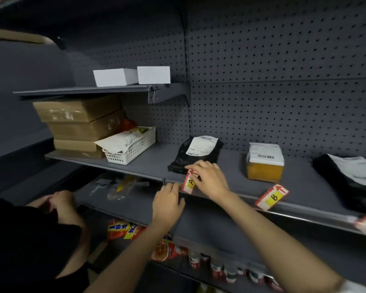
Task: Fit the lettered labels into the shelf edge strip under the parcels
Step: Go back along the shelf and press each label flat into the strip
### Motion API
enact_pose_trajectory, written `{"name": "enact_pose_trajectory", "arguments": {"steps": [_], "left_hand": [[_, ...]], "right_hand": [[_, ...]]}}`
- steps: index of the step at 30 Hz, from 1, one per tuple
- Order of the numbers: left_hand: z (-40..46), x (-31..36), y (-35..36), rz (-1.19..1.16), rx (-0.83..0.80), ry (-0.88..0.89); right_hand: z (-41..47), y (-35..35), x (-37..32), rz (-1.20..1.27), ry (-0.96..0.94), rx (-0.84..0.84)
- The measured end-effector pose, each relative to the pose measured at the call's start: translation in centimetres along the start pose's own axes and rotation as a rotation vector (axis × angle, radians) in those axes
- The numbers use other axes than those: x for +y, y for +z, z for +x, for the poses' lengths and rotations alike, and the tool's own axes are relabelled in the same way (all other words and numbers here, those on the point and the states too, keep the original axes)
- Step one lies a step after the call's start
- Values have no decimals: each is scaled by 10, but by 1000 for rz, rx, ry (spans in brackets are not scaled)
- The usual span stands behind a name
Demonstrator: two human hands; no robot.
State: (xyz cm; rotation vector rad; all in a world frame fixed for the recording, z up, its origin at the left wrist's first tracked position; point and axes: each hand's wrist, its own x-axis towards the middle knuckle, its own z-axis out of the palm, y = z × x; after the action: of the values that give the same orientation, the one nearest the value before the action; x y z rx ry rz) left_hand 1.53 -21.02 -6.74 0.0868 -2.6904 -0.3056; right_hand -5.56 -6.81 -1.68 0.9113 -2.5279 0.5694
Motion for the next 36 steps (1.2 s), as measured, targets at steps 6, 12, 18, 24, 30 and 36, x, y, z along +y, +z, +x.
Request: {"name": "enact_pose_trajectory", "arguments": {"steps": [6, 12, 18, 24, 30, 36], "left_hand": [[3, 4, 5, -107, -12, 29], [10, 4, 1, -142, -22, 40], [13, -5, 4, -157, -36, 22], [12, -5, 7, -181, -48, 34], [15, -20, 8, -123, -65, 28], [18, -27, 11, -118, -62, 57]], "right_hand": [[-9, 6, 0, -79, 130, 3], [4, -1, -7, -89, 111, -49], [-5, 0, -6, -96, 199, 32], [-19, 2, 6, 94, 520, -3], [-21, 28, -9, -21, 391, 32], [-35, 28, -3, -186, 179, 55]]}}
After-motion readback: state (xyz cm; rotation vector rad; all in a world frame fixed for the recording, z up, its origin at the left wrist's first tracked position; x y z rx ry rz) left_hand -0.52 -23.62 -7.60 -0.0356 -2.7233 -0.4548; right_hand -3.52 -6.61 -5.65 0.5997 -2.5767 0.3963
